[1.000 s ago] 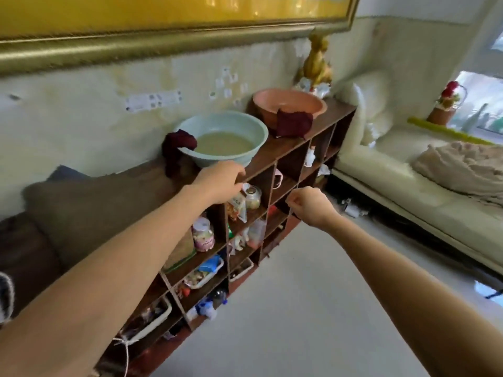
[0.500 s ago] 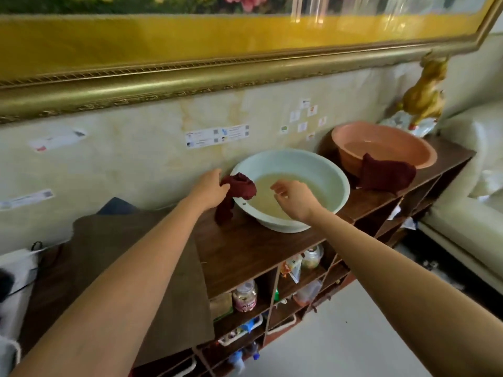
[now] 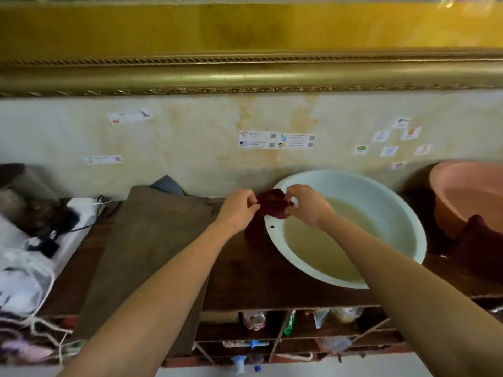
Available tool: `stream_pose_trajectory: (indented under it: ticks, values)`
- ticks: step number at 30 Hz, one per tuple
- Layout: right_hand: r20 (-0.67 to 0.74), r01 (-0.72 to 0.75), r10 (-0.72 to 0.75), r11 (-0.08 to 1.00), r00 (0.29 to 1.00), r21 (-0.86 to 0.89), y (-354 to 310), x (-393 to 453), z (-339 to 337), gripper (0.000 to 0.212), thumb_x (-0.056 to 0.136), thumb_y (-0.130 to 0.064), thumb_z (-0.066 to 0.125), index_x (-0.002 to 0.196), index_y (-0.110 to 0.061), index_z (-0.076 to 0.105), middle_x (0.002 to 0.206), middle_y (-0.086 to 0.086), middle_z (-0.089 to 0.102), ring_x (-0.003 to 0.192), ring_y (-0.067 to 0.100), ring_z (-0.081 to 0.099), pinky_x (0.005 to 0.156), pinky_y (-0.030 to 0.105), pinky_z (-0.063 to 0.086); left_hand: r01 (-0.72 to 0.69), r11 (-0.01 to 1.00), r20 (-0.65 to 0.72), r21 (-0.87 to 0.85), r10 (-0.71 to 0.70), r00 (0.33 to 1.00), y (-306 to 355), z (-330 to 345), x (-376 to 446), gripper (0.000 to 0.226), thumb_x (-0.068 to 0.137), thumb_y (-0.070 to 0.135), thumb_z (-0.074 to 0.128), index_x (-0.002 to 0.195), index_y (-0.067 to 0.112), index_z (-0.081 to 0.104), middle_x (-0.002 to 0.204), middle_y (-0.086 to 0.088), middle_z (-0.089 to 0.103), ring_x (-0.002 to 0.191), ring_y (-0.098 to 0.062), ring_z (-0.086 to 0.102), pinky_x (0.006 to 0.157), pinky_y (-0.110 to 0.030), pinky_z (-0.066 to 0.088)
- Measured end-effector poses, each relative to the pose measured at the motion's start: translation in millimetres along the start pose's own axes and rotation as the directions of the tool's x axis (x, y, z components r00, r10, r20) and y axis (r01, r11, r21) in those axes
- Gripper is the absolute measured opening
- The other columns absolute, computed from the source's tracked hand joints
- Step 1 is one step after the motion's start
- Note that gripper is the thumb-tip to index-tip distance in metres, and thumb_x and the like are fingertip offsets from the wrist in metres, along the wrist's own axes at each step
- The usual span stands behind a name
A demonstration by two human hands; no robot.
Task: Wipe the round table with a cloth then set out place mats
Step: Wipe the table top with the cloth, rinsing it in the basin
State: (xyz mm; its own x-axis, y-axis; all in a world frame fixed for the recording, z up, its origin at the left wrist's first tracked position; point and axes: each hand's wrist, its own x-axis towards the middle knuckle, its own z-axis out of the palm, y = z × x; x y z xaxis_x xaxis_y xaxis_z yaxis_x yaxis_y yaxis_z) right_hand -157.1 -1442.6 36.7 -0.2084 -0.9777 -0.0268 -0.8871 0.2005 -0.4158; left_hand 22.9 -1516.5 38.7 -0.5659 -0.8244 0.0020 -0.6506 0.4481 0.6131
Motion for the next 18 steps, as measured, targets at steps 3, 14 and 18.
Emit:
stream_pose_trajectory:
  ticks: [3,14,18]
  values:
    - [-0.088,0.100,-0.090,0.988,0.992,0.119,11,12,-15,0.009,0.090,-0.016,0.061,0.094,-0.008,0.059,0.107,0.007,0.063,0.109,0.028,0.054,0.091,0.038,0.042,-0.029,0.996,-0.128,-0.086,0.018,0.992,14,-1,0,0.007,0.096,0.017,0.054,0.091,0.014,0.050,0.089,-0.002,0.058,0.087,-0.023,0.055,0.077,-0.032,0.042]
    - [-0.542,0.399,-0.123,0.811,0.831,0.428,-3,15,-106,0.015,0.099,-0.018,0.048,0.092,-0.007,0.040,0.066,-0.006,0.043,0.062,0.017,0.044,0.061,0.036,0.037,-0.181,0.868,-0.519,-0.462,-0.099,0.849,135,-35,31,0.021,0.102,0.025,0.041,0.113,0.007,0.047,0.094,0.002,0.053,0.087,-0.012,0.051,0.074,-0.021,0.037]
    - [-0.687,0.460,-0.177,0.852,0.704,0.251,6,2,-135,0.014,0.100,-0.019,0.048,0.094,-0.009,0.039,0.066,-0.006,0.045,0.059,0.019,0.047,0.055,0.031,0.027,-0.336,0.902,-0.613,-0.272,0.107,0.783,159,-46,42,0.021,0.102,0.022,0.044,0.115,0.006,0.049,0.101,0.006,0.057,0.100,-0.007,0.055,0.081,-0.014,0.039]
